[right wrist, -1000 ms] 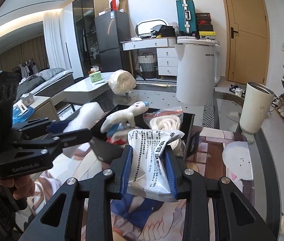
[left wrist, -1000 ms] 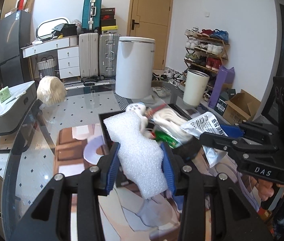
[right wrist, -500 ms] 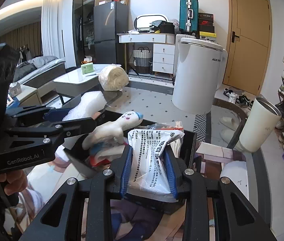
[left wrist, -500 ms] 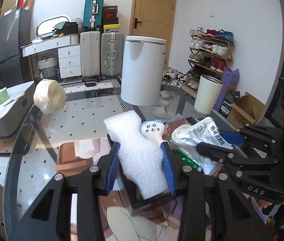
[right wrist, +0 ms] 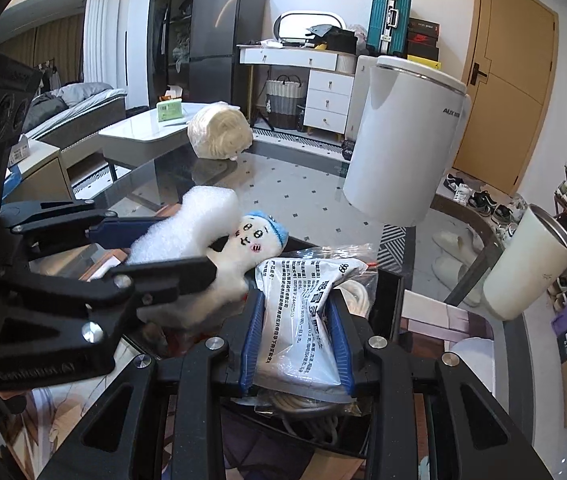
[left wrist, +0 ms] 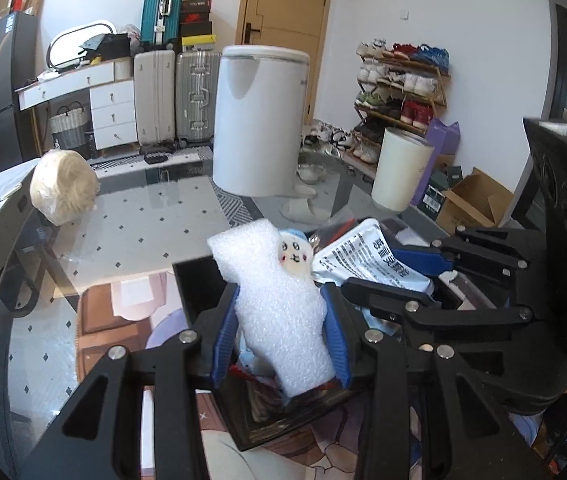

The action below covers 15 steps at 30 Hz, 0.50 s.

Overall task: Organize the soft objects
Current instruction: 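Carry the foam piece with left tool into the box while right lowers the packet in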

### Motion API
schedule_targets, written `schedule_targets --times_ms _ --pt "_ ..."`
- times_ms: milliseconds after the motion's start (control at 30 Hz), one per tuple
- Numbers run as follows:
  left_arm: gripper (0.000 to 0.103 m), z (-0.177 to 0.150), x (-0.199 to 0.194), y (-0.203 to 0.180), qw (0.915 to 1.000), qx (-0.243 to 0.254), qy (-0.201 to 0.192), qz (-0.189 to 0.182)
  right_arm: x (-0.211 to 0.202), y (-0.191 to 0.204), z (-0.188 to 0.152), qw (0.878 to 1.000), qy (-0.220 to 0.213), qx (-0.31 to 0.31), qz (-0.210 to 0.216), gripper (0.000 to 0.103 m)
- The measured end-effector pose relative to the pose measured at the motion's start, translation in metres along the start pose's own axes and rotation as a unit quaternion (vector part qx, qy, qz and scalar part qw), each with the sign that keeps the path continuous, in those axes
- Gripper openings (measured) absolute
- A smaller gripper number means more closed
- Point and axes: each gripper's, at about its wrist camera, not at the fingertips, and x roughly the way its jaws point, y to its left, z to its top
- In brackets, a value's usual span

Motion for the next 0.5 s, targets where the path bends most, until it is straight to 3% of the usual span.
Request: schedule_targets --times_ms 500 --pt "0.04 -0.004 0.013 0.004 0.9998 0.006 0.011 -0.015 0.016 0.0 0.001 1.0 0.023 -0.006 0.014 0.032"
